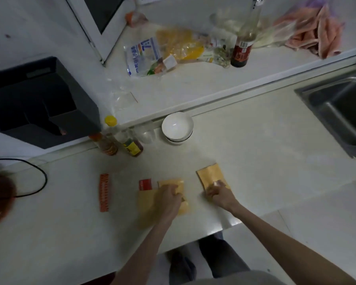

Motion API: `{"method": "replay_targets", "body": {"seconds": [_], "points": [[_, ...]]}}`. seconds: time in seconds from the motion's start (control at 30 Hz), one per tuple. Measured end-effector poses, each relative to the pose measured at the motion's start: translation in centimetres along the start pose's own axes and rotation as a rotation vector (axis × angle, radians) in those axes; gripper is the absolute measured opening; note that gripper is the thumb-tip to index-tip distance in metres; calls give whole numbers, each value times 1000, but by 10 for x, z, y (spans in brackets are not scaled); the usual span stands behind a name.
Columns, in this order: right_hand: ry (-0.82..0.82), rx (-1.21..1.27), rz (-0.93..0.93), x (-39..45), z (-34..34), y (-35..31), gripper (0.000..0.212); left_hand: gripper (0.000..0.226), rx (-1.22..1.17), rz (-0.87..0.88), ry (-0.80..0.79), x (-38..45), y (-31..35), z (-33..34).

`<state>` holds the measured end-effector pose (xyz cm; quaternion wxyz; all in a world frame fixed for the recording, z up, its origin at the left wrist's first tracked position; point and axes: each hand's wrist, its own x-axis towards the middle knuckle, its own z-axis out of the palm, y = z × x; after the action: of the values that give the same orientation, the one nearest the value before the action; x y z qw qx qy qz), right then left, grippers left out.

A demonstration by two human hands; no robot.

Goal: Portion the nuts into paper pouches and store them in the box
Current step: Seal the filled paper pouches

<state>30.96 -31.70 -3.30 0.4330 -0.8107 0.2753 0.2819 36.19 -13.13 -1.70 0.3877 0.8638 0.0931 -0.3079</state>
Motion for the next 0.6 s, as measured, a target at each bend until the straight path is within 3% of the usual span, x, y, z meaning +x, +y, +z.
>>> {"method": "replay_targets", "body": {"seconds": [0.1,0.23,0.47,0.6], "points": [[17,9,11,22,-34,12,26,33,17,66,-6,19,22,31],[115,17,35,54,-69,23,27,31,20,7,-41,47,46,66],[12,-52,36,86,-90,32,38,64,64,-41,-50,67,61,100],[-142,35,44,87,-87,26,42,32,175,-20,-12,69,61,111]]}}
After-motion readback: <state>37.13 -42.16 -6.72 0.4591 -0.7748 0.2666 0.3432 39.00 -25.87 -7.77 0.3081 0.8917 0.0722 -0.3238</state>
